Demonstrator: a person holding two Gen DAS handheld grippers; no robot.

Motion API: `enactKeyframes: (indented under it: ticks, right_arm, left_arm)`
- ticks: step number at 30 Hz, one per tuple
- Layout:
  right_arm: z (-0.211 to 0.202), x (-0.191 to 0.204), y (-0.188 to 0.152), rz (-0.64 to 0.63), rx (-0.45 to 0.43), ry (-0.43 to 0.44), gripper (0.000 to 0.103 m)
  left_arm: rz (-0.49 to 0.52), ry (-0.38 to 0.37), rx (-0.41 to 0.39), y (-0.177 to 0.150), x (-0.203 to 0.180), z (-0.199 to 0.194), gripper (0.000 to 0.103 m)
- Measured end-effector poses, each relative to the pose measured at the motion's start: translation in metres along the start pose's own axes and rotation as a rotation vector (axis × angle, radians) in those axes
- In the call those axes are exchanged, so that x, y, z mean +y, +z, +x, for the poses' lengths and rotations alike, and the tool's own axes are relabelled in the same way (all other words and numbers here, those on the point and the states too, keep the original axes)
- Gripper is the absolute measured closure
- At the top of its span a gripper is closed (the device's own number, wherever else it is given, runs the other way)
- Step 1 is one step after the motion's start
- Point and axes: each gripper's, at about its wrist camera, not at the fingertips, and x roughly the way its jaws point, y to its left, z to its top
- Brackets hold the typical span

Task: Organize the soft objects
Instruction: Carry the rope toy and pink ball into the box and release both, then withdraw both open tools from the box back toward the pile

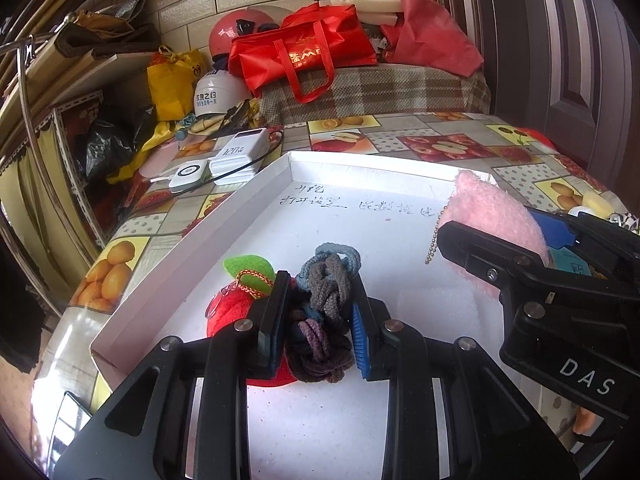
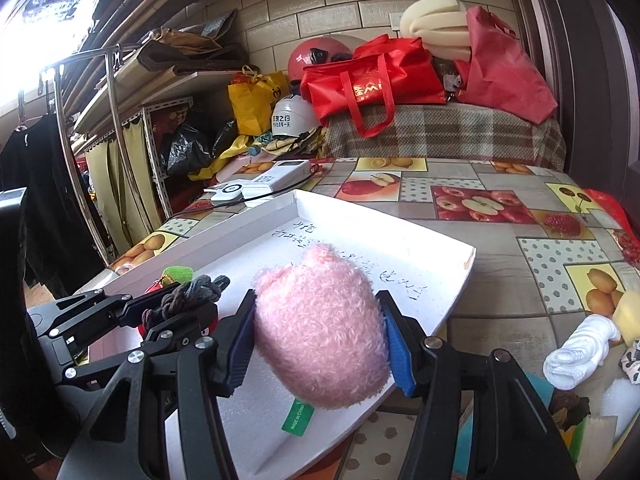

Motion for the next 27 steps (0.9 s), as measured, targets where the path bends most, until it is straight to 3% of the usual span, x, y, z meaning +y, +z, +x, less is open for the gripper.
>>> enactKeyframes:
  ticks: [2, 3, 4, 6, 7, 10, 15, 27]
  right_arm:
    - [0.002, 0.0, 0.0, 0.002, 0.013, 0.012, 0.035]
    - [0.003, 0.0, 0.0, 0.0, 0.018, 0.013, 0.021]
    - [0.003, 0.001, 0.0, -0.003, 0.018, 0.007, 0.016]
    - [0.0, 0.005, -0.001, -0.022, 0.002, -0.006, 0.014]
    - [-0.002, 0.008, -0.001, -0.037, -0.008, -0.01, 0.012]
    - [-0.006, 0.008, -0.001, -0.035, -0.03, -0.03, 0.0]
    - [-0.012, -0.002, 0.0, 0.008, -0.066, -0.04, 0.0]
    - [-0.031, 0.009, -0.002, -0.042, -0.17, -0.053, 0.0]
  left_arm:
    - [0.006, 0.004, 0.005, 0.0, -0.001, 0.001, 0.071]
    - [0.008, 0.009, 0.006, 0.0, -0.001, 0.001, 0.063]
    - [0.007, 0.015, 0.003, 0.0, -0.002, 0.001, 0.041]
    - [-0.009, 0.029, 0.002, 0.0, 0.002, 0.001, 0.008]
    - [-0.019, 0.034, 0.002, -0.001, 0.004, 0.001, 0.001]
    - [-0.049, 0.04, 0.005, -0.002, 0.01, 0.001, 0.0]
    - [-0.084, 0.062, -0.028, -0.003, 0.014, -0.006, 0.0]
    - [-0.119, 0.086, -0.09, -0.006, 0.018, -0.02, 0.0]
